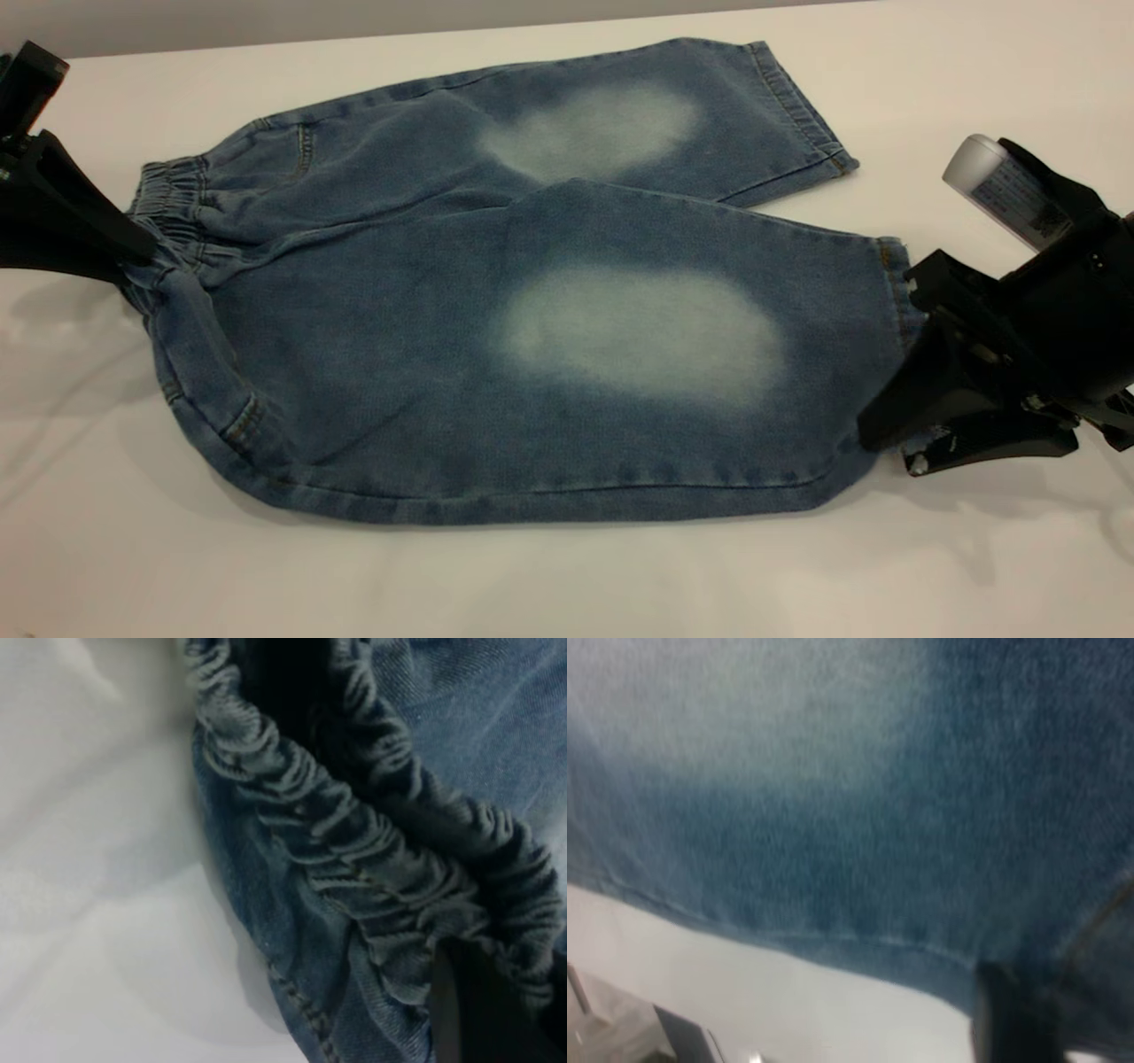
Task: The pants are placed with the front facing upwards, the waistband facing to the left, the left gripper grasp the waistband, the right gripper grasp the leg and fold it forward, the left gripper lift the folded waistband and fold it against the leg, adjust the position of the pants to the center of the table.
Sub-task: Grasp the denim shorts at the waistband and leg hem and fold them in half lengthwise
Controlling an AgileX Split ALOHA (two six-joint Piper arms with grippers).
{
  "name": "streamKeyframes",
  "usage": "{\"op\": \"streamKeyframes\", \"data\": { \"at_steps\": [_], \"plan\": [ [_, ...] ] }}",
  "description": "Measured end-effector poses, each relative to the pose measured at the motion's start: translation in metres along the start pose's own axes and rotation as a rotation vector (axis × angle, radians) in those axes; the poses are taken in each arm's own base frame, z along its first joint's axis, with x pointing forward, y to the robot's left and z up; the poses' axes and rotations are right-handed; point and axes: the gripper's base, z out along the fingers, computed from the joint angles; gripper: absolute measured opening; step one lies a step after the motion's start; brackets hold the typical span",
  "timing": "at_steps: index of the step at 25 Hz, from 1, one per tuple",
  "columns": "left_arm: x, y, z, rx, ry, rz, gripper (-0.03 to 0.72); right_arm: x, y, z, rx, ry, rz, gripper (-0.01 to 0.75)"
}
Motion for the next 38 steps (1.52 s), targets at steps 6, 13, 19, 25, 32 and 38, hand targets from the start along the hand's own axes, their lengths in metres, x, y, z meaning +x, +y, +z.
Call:
{"op": "streamKeyframes", "data": {
  "at_steps": [6, 13, 19, 25, 32, 38],
  "plan": [
    [0.003, 0.002, 0.0, -0.025, 0.031, 0.023, 0.104, 0.003, 0.003, -0.004, -0.004, 0.028, -0.025, 0.025],
    [0.006, 0.0, -0.01, -0.086, 0.026, 0.008, 0.104, 0.0, 0.018, -0.042, 0.015, -0.037, -0.047, 0.025],
    [0.013, -0.016, -0.032, -0.095, -0.02, 0.03, 0.104, 0.008, 0.041, -0.085, 0.037, -0.093, -0.096, 0.025],
    [0.03, -0.031, -0.053, -0.11, -0.112, 0.064, 0.104, 0.026, 0.06, -0.121, 0.108, -0.144, -0.133, 0.024],
    [0.07, -0.036, -0.06, -0.113, -0.14, 0.051, 0.104, 0.049, 0.069, -0.144, 0.162, -0.117, -0.153, 0.024],
    [0.106, -0.036, -0.06, -0.101, -0.114, 0.052, 0.104, 0.057, 0.077, -0.156, 0.159, -0.127, -0.167, 0.024]
  ]
}}
